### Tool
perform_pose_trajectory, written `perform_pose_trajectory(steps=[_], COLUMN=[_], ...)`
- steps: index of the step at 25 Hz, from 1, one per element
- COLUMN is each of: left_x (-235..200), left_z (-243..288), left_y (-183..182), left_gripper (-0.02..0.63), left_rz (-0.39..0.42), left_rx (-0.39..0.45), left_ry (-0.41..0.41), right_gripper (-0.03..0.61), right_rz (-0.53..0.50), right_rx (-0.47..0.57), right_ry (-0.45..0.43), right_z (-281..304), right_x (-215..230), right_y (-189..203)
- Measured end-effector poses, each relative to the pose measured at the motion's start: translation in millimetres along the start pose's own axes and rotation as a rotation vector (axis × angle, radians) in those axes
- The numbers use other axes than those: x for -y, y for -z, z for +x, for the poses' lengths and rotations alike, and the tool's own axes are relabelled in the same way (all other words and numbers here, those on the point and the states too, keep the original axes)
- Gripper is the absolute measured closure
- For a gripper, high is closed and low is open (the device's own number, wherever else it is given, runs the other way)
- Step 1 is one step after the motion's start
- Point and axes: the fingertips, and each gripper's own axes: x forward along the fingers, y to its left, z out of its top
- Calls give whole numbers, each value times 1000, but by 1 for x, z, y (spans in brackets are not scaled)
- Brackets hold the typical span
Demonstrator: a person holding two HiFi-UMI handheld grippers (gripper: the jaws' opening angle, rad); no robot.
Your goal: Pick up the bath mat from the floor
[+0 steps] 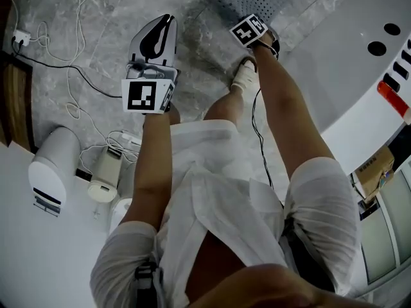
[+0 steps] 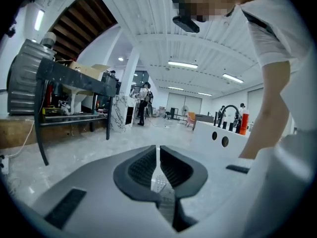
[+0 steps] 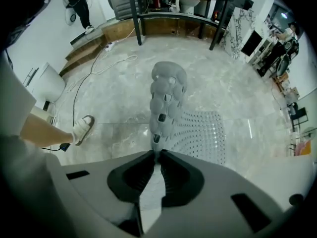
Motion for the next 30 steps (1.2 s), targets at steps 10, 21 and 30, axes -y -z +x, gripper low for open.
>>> perform_pose_trajectory(steps=[10, 21, 30], left_x=[25, 35, 38], left_z=[-19, -30, -34], left_y=[-116, -225, -281], left_gripper=[584, 584, 584], left_rz=[8, 25, 46], left_rx=[-14, 0, 21], left_ry=[33, 70, 89], right_gripper=[525, 528, 528], right_rz=[47, 55, 15], right_rx=[23, 96, 83], right_ry=[5, -39, -71], right_z=[-163, -313, -387], right_x=[18, 6, -18], right_y=[-16, -52, -59])
